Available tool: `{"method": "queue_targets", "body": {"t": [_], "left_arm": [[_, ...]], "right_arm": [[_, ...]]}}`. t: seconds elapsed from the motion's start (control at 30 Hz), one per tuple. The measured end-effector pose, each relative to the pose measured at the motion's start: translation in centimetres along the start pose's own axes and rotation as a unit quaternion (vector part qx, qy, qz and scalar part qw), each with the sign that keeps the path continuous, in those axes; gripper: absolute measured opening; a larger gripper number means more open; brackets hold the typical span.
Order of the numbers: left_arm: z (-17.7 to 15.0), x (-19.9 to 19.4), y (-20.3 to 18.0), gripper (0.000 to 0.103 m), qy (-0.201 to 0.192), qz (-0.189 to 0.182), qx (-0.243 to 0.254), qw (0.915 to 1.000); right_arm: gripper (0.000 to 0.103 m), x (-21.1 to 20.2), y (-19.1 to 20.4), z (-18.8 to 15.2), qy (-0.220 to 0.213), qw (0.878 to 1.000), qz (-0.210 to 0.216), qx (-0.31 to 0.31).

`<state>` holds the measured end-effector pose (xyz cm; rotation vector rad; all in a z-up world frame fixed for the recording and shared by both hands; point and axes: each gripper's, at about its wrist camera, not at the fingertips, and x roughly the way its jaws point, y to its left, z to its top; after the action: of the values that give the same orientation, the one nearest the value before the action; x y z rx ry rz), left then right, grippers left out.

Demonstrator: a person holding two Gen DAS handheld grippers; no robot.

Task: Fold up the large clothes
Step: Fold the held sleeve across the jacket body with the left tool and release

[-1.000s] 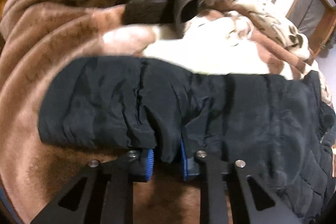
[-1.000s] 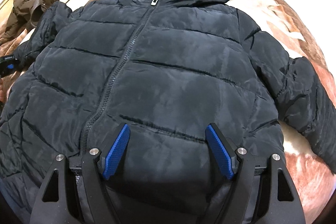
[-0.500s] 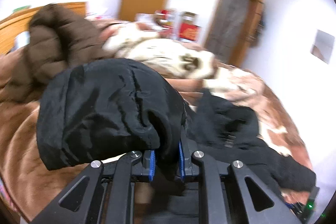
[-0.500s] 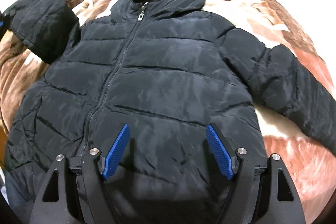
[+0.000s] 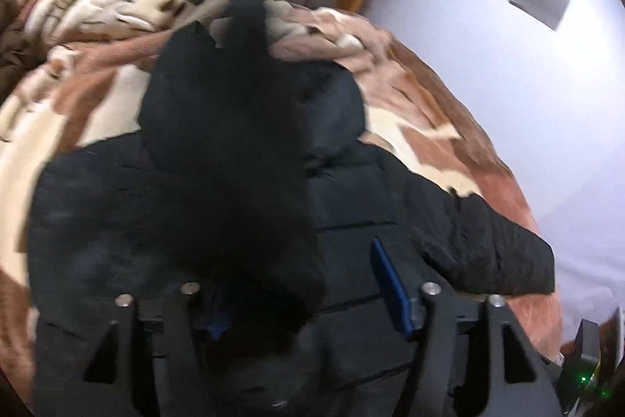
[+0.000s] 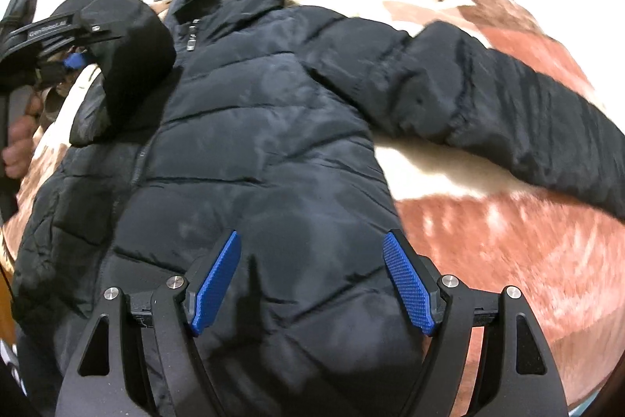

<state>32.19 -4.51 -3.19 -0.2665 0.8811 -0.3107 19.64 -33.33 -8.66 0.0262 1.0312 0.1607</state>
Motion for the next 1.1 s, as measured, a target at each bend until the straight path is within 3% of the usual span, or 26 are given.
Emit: {"method": "queue_targets", "body": {"t": [0.1,0.3,0.4,0.53,0.6,0.7,0.8,0.93,1.0,1.1], "left_arm": [[-0.6,0.2,-2.8,0.076,0.005,-0.045,0.015,0.9989],[-0.7,-3.3,-3.9,0.082,-0.013,-0.082,0.040,0.9958],[-0.4,-5.2,-0.9,0.082,-0.036,-0.052,0.032,0.9975],[0.6,-4.7,6.2,0.081,-0.034,0.050,0.006,0.9981],[0.6,-4.1,9.9,0.081,-0.027,0.096,-0.013,0.9949],[0.3,-2.4,14.4,0.079,-0.011,0.132,-0.047,0.9901],[-0.8,0.0,17.4,0.077,0.017,0.136,-0.082,0.9872],[-1.8,0.3,16.1,0.077,0.016,0.118,-0.061,0.9910],[-1.4,-0.2,15.4,0.077,0.013,0.099,-0.057,0.9933],[0.1,-2.1,15.1,0.077,-0.022,0.089,-0.052,0.9944]], "right_arm": [[0.075,0.1,-1.0,0.0,-0.002,1.000,-0.001,0.013],[0.075,-1.2,-1.0,1.0,-0.029,0.999,0.003,0.019],[0.075,-1.3,-0.1,2.3,-0.042,0.999,0.009,0.013],[0.075,0.5,1.4,4.6,-0.041,0.999,0.027,0.005],[0.066,2.4,2.5,6.1,-0.033,0.999,0.038,0.001],[0.061,5.2,3.9,7.9,-0.020,0.999,0.040,-0.012],[0.054,8.6,5.1,9.8,-0.007,0.999,0.021,-0.045],[0.054,11.1,3.6,12.4,-0.001,0.999,-0.012,-0.039],[0.054,10.6,3.1,13.1,0.000,0.999,-0.011,-0.033],[0.054,7.9,3.3,13.0,-0.026,0.999,-0.010,-0.034]]}}
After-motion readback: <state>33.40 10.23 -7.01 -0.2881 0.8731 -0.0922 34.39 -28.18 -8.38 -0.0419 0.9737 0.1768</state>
